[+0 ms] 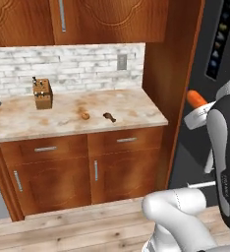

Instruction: Open the fridge, remove the tangerine, carrot, and chicken drumstick, and place them on any counter.

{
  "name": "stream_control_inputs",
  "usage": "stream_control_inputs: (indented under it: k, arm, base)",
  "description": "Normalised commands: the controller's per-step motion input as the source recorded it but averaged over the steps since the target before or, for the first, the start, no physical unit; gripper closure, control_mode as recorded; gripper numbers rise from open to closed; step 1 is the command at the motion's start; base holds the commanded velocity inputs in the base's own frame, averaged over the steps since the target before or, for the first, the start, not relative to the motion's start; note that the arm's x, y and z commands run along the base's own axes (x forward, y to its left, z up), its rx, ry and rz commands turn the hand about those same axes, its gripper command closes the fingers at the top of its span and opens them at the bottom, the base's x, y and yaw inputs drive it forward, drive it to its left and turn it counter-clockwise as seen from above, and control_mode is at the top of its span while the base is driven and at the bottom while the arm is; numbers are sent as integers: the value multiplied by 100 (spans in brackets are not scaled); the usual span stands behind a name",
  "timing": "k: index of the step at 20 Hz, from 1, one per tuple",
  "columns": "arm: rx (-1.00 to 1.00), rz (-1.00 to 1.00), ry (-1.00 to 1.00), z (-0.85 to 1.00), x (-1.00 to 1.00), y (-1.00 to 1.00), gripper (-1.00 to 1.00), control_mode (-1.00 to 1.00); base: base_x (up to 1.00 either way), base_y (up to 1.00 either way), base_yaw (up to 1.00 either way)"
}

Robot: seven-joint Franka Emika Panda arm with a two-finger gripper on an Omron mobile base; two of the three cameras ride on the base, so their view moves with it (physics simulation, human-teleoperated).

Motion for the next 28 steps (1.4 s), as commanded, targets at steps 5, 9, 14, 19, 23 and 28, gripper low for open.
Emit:
stream_control_inputs:
  k: [5, 9, 14, 19, 23, 28]
  arm:
    - [0, 0, 0, 0, 0, 0, 100, 100]
    - [0, 0, 0, 0, 0, 0, 100, 100]
    - [0, 0, 0, 0, 0, 0, 100, 100]
    - [0, 0, 0, 0, 0, 0, 100, 100]
    - [0, 0, 0, 0, 0, 0, 100, 100]
    - [0, 0, 14, -34, 17, 7, 100, -100]
  base:
    - [91, 52, 0]
    - [99, 52, 0]
    - [93, 40, 0]
    - [65, 28, 0]
    - [19, 21, 0]
    - [0, 10, 0]
